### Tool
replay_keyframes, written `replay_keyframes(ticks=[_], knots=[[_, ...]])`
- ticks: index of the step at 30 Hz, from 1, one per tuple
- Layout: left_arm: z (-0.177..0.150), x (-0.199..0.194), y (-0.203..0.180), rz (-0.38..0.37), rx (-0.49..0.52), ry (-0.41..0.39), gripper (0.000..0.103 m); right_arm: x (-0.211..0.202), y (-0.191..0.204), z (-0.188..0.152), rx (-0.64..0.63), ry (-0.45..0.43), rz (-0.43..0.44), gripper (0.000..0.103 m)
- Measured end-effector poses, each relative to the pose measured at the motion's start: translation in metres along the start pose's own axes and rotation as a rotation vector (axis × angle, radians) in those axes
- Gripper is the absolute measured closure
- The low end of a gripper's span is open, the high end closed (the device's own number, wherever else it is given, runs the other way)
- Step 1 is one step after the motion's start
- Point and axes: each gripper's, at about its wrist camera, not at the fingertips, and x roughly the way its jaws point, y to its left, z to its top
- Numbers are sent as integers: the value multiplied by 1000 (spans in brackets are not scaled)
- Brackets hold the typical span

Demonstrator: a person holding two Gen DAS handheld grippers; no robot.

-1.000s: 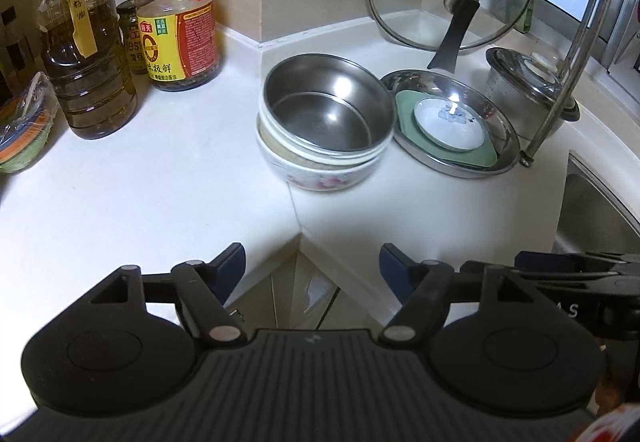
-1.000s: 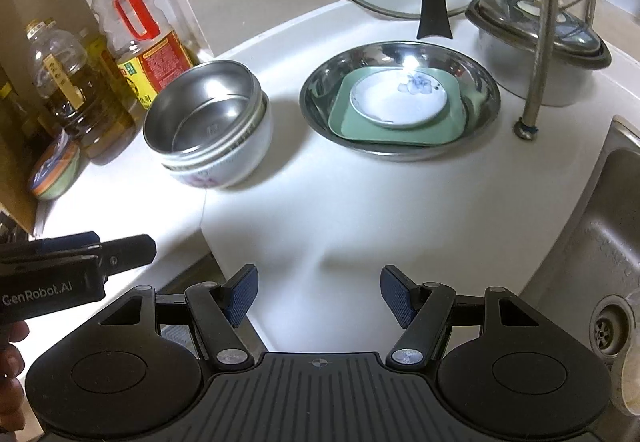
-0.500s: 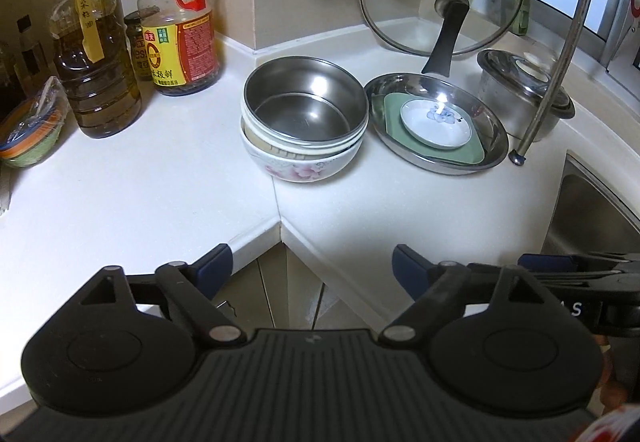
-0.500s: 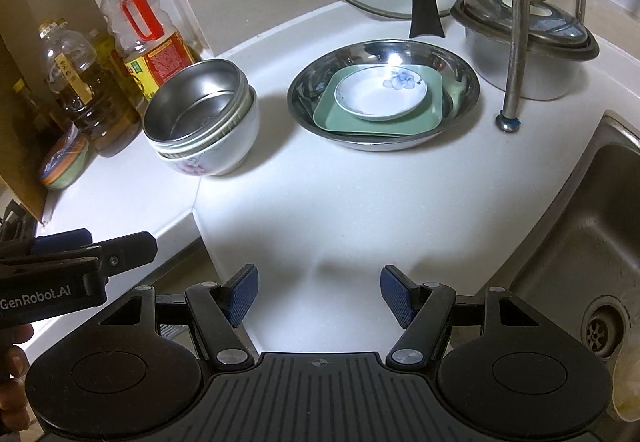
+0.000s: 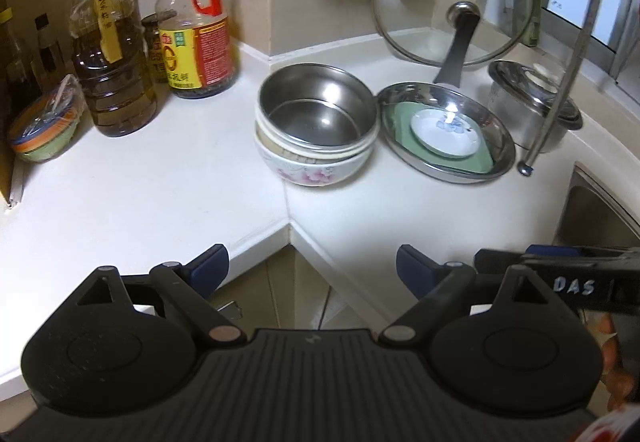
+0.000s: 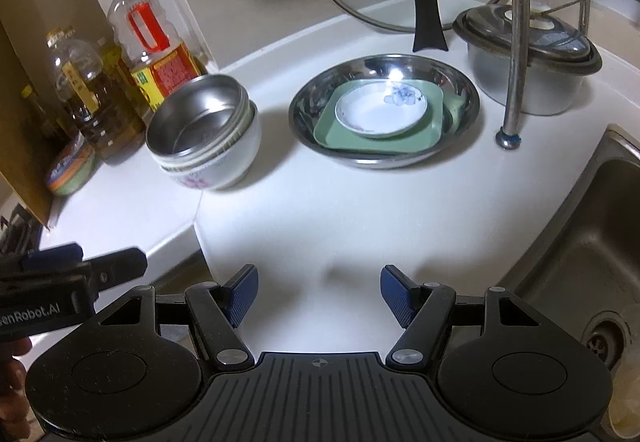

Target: Organize plates and bowls

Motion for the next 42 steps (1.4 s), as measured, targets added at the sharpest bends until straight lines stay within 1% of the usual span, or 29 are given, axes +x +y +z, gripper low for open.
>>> replay_keyframes(ticks=[3,7,10,14,17,21,23,25,30,32,34,35,37,39,42], knots=[[5,2,8,18,-11,7,13,2,-1,8,18,-12,22,35],[15,9,19,24,-26,18,13,11,2,21,35,-5,49,35],[27,14,25,32,-22,5,13,17,5,32,45,-18,78,35],[49,24,34,20,-14,-15,13,26,15,52,48,-51,88,35],[68,34,39,27,1,-31,13,35,26,67,35,-74,90,35],[89,55,44,17,6,-23,13,53,41,84,23,-85,83,35],[97,65,44,17,10,-14,16,63,44,91,12,-81,74,35],[104,76,47,26,16,0,16,73,44,96,8,-74,52,36],[112,95,53,22,22,34,17,96,42,109,-3,-47,39,36],[113,101,55,19,24,45,18,103,43,110,-13,-36,37,38],[113,105,55,10,25,55,19,109,44,112,-20,-25,44,46],[113,106,54,7,28,58,21,111,45,113,-24,-20,51,49],[114,110,53,-3,32,67,22,116,47,114,-35,-7,62,59],[113,113,53,-8,35,76,24,121,49,114,-46,7,71,64],[113,119,54,-14,33,91,27,128,51,116,-48,26,67,68]])
